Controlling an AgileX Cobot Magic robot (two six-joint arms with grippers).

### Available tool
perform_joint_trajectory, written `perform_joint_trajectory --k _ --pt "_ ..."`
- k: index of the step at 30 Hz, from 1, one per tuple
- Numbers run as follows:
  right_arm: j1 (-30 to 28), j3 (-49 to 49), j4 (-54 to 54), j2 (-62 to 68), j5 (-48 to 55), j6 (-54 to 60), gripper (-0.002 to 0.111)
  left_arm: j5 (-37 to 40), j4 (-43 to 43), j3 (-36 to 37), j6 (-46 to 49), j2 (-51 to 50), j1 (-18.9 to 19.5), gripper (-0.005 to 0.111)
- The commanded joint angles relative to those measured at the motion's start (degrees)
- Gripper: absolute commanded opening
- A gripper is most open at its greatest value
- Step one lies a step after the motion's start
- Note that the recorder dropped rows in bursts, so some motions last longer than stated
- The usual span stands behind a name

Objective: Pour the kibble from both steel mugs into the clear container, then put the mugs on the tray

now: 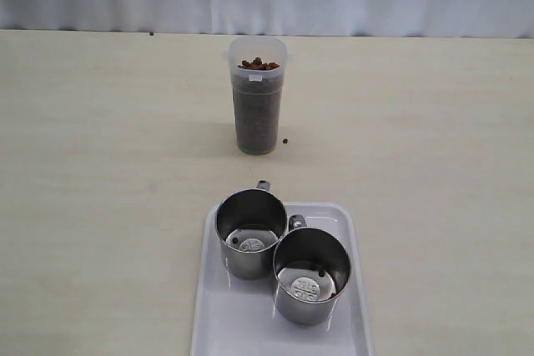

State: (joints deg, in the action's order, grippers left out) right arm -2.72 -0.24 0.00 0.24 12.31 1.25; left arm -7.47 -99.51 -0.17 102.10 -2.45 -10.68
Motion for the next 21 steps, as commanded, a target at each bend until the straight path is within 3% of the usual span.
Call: perform_joint_trajectory --k 1,8,21 --pt "0.23 0.24 0.0 -0.24 -0.29 -1.25 0.005 -0.18 -0.44 0.17 -0.2 -0.1 0.04 0.0" --pt "3.11 0.24 0.8 -0.24 -0.4 -1.25 0.005 0.02 -0.44 0.17 -0.2 -0.1 0.04 0.0" --pt "3.11 0.24 0.8 -0.24 -0.4 -1.25 0.005 0.45 -0.44 0.17 -0.2 -0.1 0.04 0.0"
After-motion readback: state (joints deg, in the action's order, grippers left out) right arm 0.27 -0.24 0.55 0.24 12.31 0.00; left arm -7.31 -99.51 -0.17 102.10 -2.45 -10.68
